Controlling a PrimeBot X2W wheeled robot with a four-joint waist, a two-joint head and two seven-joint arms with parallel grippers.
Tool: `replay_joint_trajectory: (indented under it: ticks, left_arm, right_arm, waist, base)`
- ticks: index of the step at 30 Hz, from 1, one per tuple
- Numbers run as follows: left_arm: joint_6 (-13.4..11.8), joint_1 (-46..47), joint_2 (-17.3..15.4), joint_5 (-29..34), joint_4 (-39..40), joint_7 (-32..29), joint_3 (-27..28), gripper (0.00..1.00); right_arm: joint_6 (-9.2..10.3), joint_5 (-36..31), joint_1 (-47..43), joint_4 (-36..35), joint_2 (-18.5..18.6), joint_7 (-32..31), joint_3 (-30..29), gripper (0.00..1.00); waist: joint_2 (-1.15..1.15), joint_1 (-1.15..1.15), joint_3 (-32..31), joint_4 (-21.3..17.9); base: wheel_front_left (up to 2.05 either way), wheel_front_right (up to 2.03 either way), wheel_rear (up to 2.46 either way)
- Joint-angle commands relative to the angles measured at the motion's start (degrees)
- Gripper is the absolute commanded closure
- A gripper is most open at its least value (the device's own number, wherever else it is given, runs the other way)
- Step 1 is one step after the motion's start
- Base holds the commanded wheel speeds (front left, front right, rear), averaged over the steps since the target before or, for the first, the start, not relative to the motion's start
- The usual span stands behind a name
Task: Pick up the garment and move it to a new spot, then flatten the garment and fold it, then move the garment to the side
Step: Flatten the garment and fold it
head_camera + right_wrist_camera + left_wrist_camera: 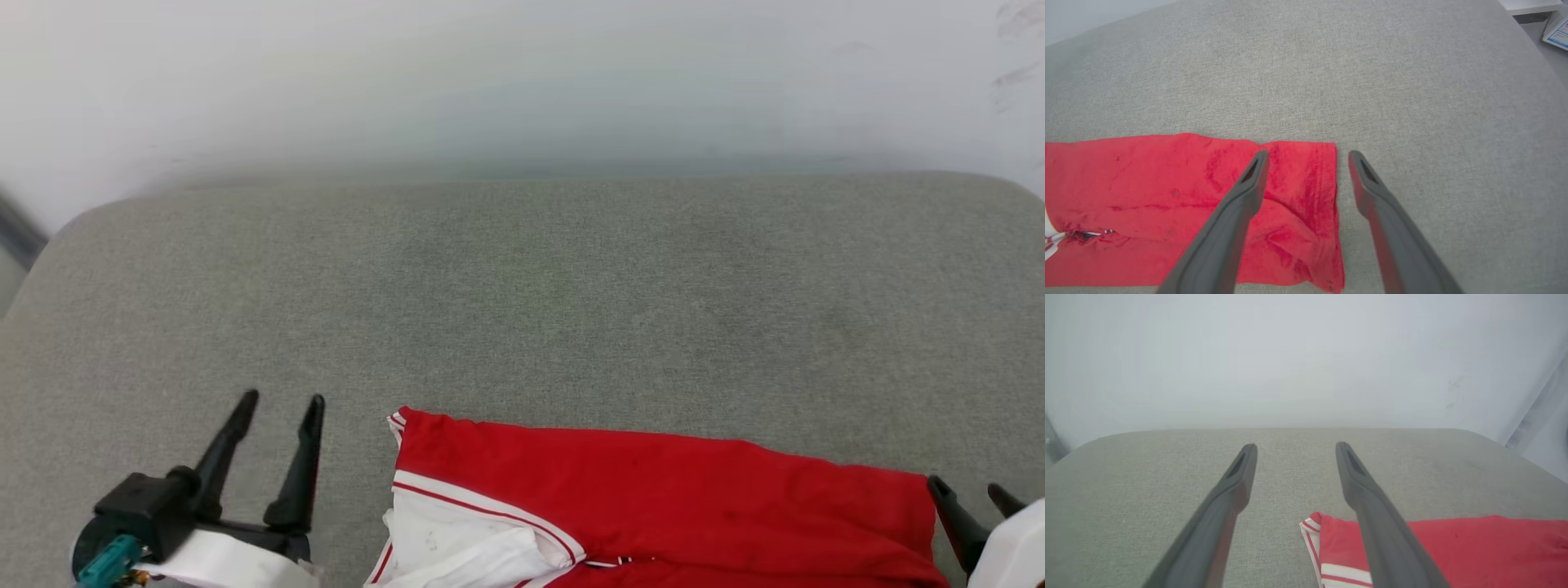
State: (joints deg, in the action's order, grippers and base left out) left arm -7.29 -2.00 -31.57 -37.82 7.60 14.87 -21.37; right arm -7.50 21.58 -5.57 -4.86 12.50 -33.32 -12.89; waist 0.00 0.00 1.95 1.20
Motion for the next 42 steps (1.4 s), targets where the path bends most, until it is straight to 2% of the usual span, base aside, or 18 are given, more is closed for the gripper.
replay_joint_trajectory:
  ticks: [1,4,7,15,21,25,31,32,33,34,42]
  left_arm:
    - [-0.2,-0.3,1.2,1.3,0.9,0.4,1.6,0.0]
    - [0.3,-2.5,4.3,6.3,2.6,0.4,6.7,0.0]
    - [1.9,-4.0,7.5,10.9,3.7,0.4,11.1,0.0]
    - [9.1,-4.5,15.3,16.8,3.4,0.4,19.5,0.0]
    - [12.9,-3.3,18.6,20.3,2.1,0.4,22.0,0.0]
    - [13.9,-2.5,20.4,20.3,1.7,0.4,23.2,0.0]
    - [14.6,-1.9,21.0,21.5,0.9,0.4,23.3,0.0]
    - [14.7,-1.8,21.1,21.5,0.8,0.4,23.4,0.0]
    - [14.6,-1.9,21.0,21.5,0.7,0.4,23.5,0.0]
    - [14.7,-2.0,21.0,21.6,0.6,0.4,23.5,0.0]
    - [14.7,-3.5,20.4,22.0,0.1,0.4,23.1,0.0]
  right_arm:
    - [0.03,-0.5,-1.0,0.0,-0.8,0.2,-0.7,0.0]
    - [0.03,-1.0,-2.1,1.2,-2.8,0.6,-2.8,0.0]
    - [0.03,-1.4,-2.7,2.8,-4.4,0.9,-4.2,0.0]
    - [0.02,-0.9,-1.1,9.8,-6.7,1.7,-6.4,0.0]
    - [0.03,-0.9,-0.4,15.7,-7.4,1.9,-4.8,0.0]
    - [0.02,-1.1,-0.2,19.3,-7.9,2.3,-3.6,0.0]
    - [-0.21,-0.2,0.0,23.0,-9.3,2.5,-0.3,0.0]
    - [-0.33,0.0,0.0,23.4,-9.5,2.5,0.3,0.19]
    - [-0.33,0.2,0.0,23.6,-9.6,2.7,0.7,0.73]
    - [-0.33,0.2,0.1,23.5,-9.5,3.1,0.8,1.0]
    - [0.09,-2.0,1.6,20.7,-5.4,7.6,-3.8,1.0]
  waist:
    - [0.0,0.0,0.2,0.3]
    - [0.0,0.0,0.7,0.8]
    - [0.0,0.0,1.3,1.4]
    - [0.0,0.0,3.2,3.1]
    - [0.0,0.0,4.8,4.1]
    - [0.0,0.0,5.6,4.7]
    - [0.0,0.0,6.0,4.9]
    - [0.0,0.0,5.9,4.9]
    - [0.0,0.0,5.7,4.8]
    - [0.0,0.0,5.4,4.7]
    - [0.0,0.0,3.4,3.4]
  base:
    - [0.0,0.0,0.0]
    - [0.0,0.0,0.0]
    - [0.0,0.0,0.0]
    - [0.0,0.0,0.0]
    - [0.0,0.0,0.0]
    - [0.0,0.0,0.0]
    - [0.0,0.0,0.0]
    - [0.0,0.0,0.0]
    - [0.0,0.0,0.0]
    - [0.0,0.0,0.0]
    - [0.0,0.0,0.0]
